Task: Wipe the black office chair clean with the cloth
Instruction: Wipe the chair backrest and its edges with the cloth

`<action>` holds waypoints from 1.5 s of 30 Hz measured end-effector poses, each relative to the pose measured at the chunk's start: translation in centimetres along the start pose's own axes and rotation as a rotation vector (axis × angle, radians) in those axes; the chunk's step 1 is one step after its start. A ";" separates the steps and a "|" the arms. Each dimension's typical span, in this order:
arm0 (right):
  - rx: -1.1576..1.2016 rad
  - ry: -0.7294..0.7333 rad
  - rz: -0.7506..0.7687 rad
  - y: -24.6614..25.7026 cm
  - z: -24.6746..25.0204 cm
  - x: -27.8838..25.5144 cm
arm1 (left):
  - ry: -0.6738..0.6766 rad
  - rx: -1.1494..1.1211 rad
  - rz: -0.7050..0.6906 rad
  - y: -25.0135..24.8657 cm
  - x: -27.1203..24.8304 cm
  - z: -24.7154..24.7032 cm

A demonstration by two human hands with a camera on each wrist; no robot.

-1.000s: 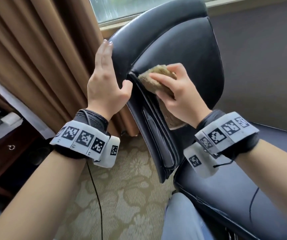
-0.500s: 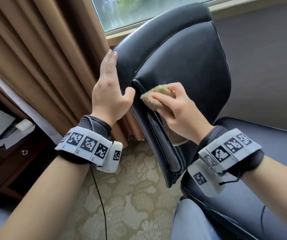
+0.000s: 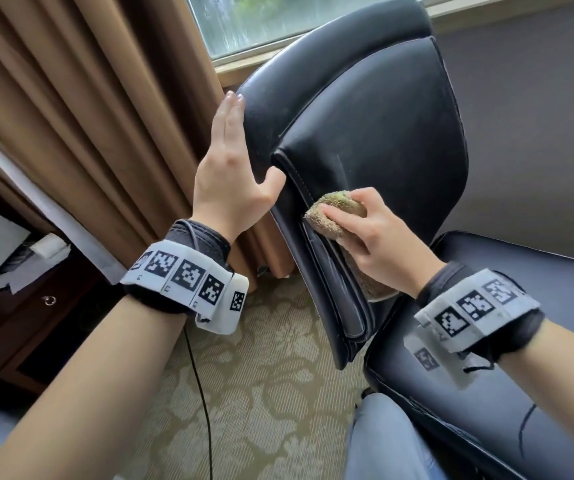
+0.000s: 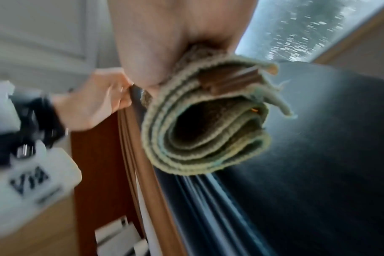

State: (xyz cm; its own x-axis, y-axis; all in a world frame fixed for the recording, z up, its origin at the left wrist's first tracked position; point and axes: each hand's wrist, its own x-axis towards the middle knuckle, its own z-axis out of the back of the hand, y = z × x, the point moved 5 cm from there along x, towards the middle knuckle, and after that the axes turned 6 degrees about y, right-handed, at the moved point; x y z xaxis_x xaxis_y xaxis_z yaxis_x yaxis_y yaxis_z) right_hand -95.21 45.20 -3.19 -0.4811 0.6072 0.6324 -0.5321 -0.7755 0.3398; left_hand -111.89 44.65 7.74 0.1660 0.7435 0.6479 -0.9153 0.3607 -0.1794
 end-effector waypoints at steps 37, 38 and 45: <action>-0.032 -0.016 -0.006 -1.6 -1.6 -4.6 | -0.116 0.050 -0.060 0.9 1.0 -0.2; -0.004 -0.050 -0.002 -1.2 -0.9 -3.7 | -0.124 0.040 -0.062 0.8 1.0 -0.3; -0.031 -0.134 0.047 0.8 -0.5 1.9 | -0.126 0.011 -0.075 1.0 1.0 -0.1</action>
State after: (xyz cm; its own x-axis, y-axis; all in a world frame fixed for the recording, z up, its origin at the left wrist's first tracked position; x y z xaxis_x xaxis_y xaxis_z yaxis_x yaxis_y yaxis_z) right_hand -96.86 45.87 -2.03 -0.4097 0.5406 0.7348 -0.5336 -0.7953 0.2876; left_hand -112.64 45.83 8.13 0.1870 0.6376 0.7473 -0.9063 0.4055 -0.1192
